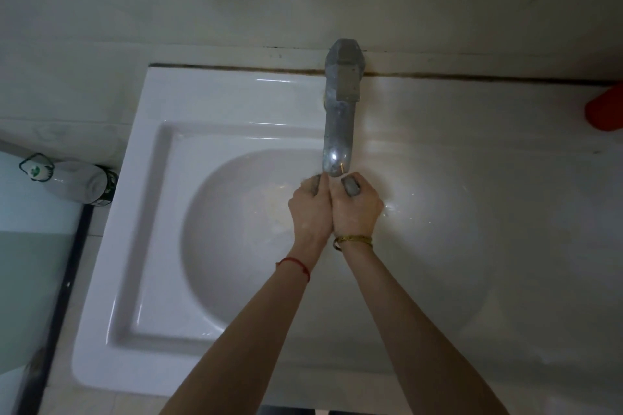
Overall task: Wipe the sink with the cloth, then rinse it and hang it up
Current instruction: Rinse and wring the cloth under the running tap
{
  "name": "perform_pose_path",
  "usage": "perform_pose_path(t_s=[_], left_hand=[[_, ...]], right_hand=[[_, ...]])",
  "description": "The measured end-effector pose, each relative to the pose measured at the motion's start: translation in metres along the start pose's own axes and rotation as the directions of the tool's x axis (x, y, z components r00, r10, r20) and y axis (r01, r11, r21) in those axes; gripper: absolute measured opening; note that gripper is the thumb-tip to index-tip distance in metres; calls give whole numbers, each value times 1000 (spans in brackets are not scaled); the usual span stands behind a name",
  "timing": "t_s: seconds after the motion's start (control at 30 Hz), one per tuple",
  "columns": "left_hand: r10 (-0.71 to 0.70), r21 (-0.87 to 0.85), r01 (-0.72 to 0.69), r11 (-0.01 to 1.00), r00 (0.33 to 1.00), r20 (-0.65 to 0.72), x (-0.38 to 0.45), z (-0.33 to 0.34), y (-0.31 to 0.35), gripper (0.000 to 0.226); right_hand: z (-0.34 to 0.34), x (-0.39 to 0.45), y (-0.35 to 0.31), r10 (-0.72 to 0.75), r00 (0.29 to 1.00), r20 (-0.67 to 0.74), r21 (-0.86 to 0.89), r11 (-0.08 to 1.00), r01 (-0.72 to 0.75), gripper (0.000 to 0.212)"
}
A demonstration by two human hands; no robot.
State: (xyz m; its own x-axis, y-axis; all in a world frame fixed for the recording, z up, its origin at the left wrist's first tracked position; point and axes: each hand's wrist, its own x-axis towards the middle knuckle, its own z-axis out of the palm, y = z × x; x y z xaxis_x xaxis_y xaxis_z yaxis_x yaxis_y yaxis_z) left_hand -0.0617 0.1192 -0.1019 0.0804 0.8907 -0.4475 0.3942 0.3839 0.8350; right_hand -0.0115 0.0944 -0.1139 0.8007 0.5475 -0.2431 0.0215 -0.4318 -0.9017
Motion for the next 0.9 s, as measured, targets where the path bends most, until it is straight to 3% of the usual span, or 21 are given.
perform_pose_path(t_s=[0.17, 0.27, 0.4, 0.43, 0.53, 0.6, 0.73, 0.83, 0.9], left_hand=[[0, 46, 0, 999, 1000, -6, 2, -1, 5, 39], [54, 95, -60, 994, 996, 71, 3, -6, 2, 39], [90, 16, -92, 996, 991, 99, 3, -15, -5, 29], [89, -18, -87, 996, 992, 91, 4, -17, -6, 24], [133, -143, -113, 983, 982, 137, 6, -21, -7, 10], [173, -176, -143, 974, 971, 166, 3, -21, -9, 10], [285, 85, -292, 953, 955, 84, 0, -12, -10, 12], [328, 293, -331, 897, 943, 63, 3, -10, -3, 23], [316, 340, -321, 884, 946, 73, -1, -8, 3, 29]], right_hand=[[0, 5, -3, 82, 995, 48, 37, 996, -84, 44], [-3, 3, 0, 30, 993, 113, 131, 990, -45, 35], [-20, 1, 5, -103, 943, 316, 46, 995, 93, 16], [-24, -1, 4, -88, 929, 359, 1, 996, 94, 13], [-32, -5, 3, 47, 908, 416, -120, 993, 4, 33], [-33, -7, -4, 131, 899, 418, -77, 991, -109, 32], [-28, -8, -7, 77, 919, 386, 47, 994, -102, 15], [-20, -7, 1, 34, 954, 298, 105, 992, -68, 9], [-15, -4, 4, 46, 975, 219, 113, 991, -72, 14]])
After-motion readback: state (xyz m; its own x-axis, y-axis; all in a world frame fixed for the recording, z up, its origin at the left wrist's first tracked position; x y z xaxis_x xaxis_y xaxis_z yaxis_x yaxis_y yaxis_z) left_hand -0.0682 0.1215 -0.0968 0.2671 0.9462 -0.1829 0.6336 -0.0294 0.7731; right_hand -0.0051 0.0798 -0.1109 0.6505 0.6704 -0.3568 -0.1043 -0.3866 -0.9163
